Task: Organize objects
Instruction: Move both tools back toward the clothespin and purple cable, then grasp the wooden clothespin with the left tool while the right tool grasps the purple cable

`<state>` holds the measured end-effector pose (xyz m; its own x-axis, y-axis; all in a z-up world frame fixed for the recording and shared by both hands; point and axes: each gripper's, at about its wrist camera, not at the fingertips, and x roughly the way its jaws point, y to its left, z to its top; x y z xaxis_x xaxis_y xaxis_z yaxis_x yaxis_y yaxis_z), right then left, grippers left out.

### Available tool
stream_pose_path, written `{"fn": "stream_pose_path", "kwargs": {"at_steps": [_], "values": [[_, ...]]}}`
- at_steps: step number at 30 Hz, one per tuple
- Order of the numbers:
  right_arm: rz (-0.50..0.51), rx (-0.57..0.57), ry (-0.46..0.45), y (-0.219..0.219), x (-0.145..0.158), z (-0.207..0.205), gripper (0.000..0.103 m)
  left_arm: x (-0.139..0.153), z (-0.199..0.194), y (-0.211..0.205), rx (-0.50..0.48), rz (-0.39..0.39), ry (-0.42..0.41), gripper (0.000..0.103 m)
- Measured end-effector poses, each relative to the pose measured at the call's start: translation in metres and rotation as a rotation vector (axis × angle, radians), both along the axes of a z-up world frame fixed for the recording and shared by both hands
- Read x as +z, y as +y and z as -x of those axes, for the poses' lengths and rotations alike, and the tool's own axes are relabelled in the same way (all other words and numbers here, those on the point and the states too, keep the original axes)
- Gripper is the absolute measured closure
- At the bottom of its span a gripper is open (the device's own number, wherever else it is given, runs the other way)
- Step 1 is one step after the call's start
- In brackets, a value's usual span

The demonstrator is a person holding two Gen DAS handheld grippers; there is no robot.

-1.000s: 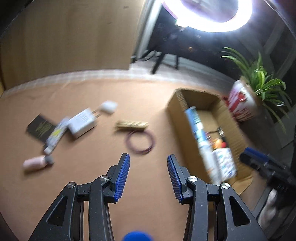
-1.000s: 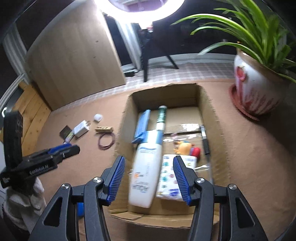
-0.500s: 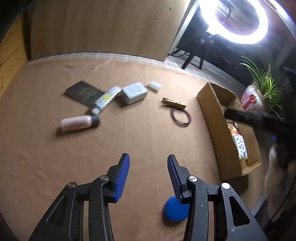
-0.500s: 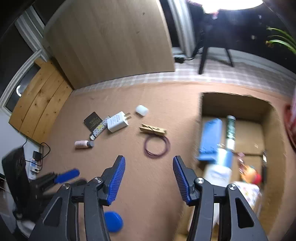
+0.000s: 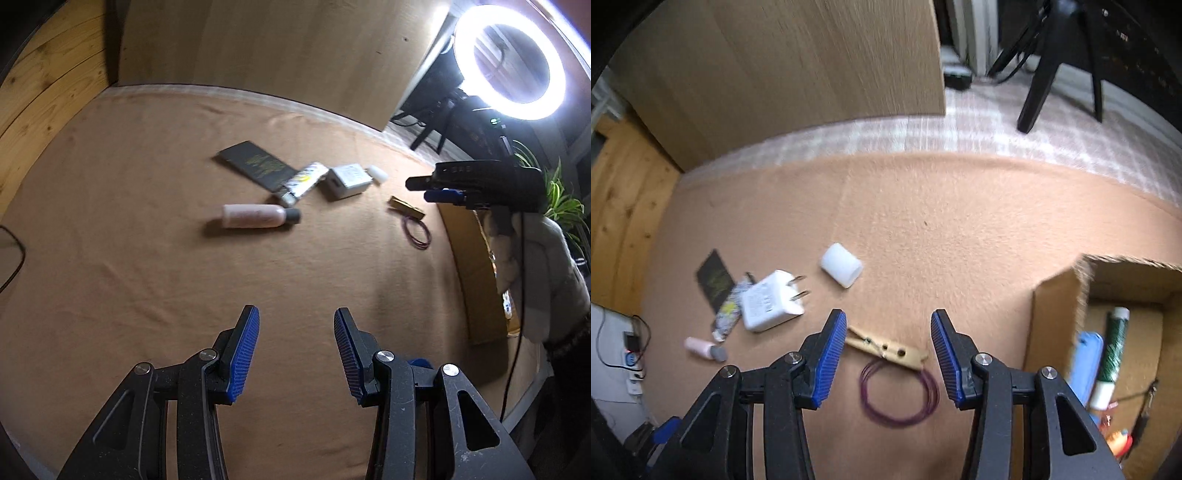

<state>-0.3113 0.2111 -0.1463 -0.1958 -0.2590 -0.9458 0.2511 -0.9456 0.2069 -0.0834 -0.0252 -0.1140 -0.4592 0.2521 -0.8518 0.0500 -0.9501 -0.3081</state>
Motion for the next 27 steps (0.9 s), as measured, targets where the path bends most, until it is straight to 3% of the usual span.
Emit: {"fn": "stream_pose_path", "kwargs": {"at_steps": [6,10,11,13,21,24,27], "values": [[-0.026,0.021,-0.054,-0.004,-0.010,-0.003,0.060,-0.005,-0.003,-0.013,0.020,-0.009,-0.011,0.057],[-0.002,0.045,-0.109,-0.008,-0.011,-0.023,0.071,-0.005,-0.001,-0.010,0.012,-0.022,-0.005,0.057],[0.005,0.047,-0.120,-0.008,-0.012,-0.029,0.080,-0.005,0.000,-0.008,0.008,-0.024,-0.003,0.057],[0.022,0.048,-0.135,-0.008,-0.013,-0.041,0.082,-0.004,0.002,-0.003,-0.003,-0.030,0.002,0.057],[0.154,0.053,-0.185,-0.016,-0.017,-0.084,0.083,-0.003,0.003,0.010,-0.038,-0.031,0.005,0.057],[0.302,0.107,-0.260,-0.028,-0.019,-0.098,0.083,-0.004,0.002,0.013,-0.048,-0.024,0.002,0.057],[0.318,0.112,-0.195,-0.028,-0.004,-0.107,0.083,-0.004,0.002,0.015,-0.062,-0.010,-0.001,0.057]]}}
